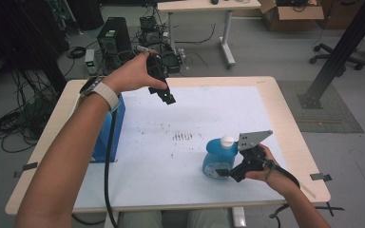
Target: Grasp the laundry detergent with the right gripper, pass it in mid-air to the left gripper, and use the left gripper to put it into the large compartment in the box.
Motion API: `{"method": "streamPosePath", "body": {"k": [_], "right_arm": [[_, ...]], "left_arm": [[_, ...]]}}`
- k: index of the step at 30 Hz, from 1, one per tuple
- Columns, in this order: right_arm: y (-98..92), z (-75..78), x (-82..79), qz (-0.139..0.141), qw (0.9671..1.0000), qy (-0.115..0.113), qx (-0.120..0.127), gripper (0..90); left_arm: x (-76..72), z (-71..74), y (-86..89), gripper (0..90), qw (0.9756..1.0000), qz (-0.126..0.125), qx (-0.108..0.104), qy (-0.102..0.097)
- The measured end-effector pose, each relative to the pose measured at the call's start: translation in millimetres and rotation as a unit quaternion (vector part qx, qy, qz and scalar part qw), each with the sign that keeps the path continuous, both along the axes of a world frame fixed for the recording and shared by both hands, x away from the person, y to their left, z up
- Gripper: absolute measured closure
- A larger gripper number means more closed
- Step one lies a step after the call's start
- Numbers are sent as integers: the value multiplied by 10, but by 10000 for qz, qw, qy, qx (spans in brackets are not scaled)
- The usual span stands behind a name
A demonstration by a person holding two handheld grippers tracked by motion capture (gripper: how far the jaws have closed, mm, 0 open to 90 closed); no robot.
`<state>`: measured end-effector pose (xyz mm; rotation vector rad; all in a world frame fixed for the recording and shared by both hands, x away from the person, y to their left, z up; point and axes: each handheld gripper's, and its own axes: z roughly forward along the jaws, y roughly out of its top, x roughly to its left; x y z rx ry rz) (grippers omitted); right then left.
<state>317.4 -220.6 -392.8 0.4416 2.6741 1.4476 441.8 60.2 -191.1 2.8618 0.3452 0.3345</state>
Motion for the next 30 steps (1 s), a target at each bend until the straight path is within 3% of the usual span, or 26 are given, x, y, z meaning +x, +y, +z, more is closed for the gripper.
{"method": "streamPosePath", "body": {"k": [25,27,30], "right_arm": [[-18,-23,-2,-12,10000,-39,-3,283],[-27,-25,-4,-1,10000,-64,41,338],[-35,-24,-2,-22,9999,-68,77,349]], "left_arm": [[0,-3,-14,85,10000,-2,0,5],[0,-4,-15,86,10000,1,4,5],[0,-7,-15,87,10000,4,-9,-2]]}}
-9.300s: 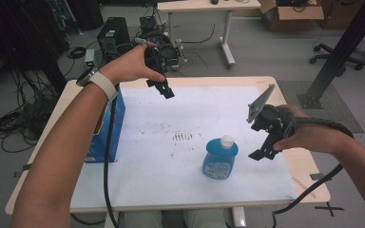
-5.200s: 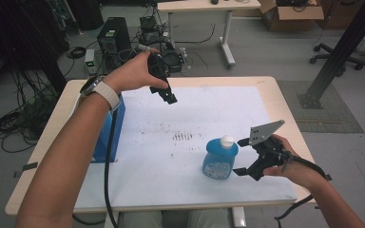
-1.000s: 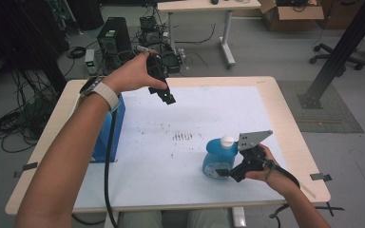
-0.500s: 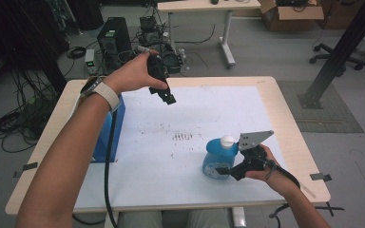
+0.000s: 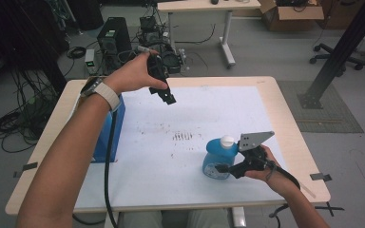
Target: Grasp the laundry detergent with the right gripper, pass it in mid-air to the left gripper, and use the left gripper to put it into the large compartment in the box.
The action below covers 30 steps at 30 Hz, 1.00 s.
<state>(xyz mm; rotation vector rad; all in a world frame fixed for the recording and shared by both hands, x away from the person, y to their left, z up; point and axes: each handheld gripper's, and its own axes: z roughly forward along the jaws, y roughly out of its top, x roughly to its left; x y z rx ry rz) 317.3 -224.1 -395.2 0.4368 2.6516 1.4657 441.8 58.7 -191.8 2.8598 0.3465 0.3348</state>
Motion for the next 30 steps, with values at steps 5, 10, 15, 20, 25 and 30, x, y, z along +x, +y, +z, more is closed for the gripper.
{"method": "streamPosePath", "body": {"k": [5,10,15,20,25,30], "right_arm": [[-10,-8,3,15,10000,-39,32,400],[-8,-17,2,25,10000,-58,67,415],[-3,-8,-7,27,9999,-117,35,428],[-3,0,-13,47,9998,-195,22,438],[-36,22,2,57,9998,-125,121,442],[-43,125,-12,50,9997,-213,139,444]], "left_arm": [[-1,-5,-1,87,10000,0,23,10],[-1,-9,8,87,10000,14,24,7],[-7,-12,5,88,10000,12,25,11],[-10,-19,-3,88,10000,3,29,12],[-37,-4,-15,88,10000,-64,43,-3],[-90,15,-34,88,9999,-106,13,-39]]}}
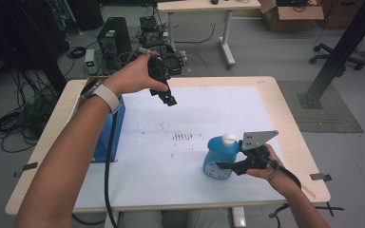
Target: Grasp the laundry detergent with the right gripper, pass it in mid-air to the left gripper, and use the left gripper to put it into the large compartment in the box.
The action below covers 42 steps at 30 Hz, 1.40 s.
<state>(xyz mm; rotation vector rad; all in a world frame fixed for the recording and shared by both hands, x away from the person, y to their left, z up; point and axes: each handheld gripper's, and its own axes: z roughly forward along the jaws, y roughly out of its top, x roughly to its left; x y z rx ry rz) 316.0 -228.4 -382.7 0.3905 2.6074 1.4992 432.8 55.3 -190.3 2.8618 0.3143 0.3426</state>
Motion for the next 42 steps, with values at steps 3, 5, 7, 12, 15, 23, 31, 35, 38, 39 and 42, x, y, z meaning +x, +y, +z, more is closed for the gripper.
{"method": "streamPosePath", "body": {"k": [3,5,7,12,15,23,31,35,38,39,42], "right_arm": [[-11,87,0,18,10000,-27,45,444],[-16,165,-2,51,10000,-31,23,444],[-20,235,-1,104,9999,-41,0,444],[-8,425,3,277,9995,46,-112,444],[12,552,3,405,9989,71,-233,444],[72,848,-20,668,9972,-8,-335,444],[158,1071,-33,904,9949,-58,-453,444],[224,1159,-34,1039,9933,-57,-508,444],[260,1195,-31,1108,9924,-41,-534,444],[300,1222,-28,1143,9919,-50,-559,444],[360,1254,-17,1180,9912,-79,-603,444]], "left_arm": [[-38,24,1,89,10000,-44,-3,-31],[-73,42,5,89,10000,-75,-26,-55],[-122,65,6,89,9999,-125,-52,-80],[-226,117,9,88,9997,-232,-52,-92],[-335,174,14,87,9994,-323,-77,-123],[-543,255,23,85,9986,-527,-73,-80],[-753,349,26,75,9974,-702,-182,-49],[-845,406,44,72,9962,-796,-338,39],[-887,429,53,71,9959,-832,-352,58],[-929,450,61,70,9954,-887,-342,114],[-998,481,76,60,9935,-949,-561,289]]}}
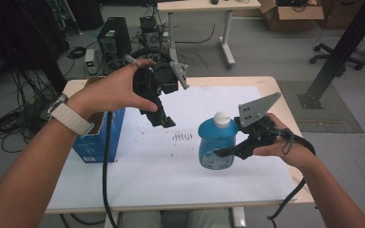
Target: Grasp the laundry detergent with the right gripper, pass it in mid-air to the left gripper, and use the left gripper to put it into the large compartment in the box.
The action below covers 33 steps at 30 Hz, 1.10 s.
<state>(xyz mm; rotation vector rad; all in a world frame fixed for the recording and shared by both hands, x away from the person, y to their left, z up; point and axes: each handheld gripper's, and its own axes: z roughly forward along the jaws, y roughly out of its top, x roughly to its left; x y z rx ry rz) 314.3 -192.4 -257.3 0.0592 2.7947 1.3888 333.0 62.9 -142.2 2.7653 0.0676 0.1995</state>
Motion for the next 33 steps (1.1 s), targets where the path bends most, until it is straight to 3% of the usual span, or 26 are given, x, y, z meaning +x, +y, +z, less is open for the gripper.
{"method": "streamPosePath", "body": {"k": [8,17,33], "right_arm": [[190,-4,25,134,9998,-40,-144,444],[388,-8,51,284,9994,12,-184,445],[683,-15,95,425,9986,94,-299,445]], "left_arm": [[-119,19,37,48,9999,42,13,112],[-190,-20,64,46,9987,87,117,490],[-283,-54,5,44,9986,-27,199,482]]}}
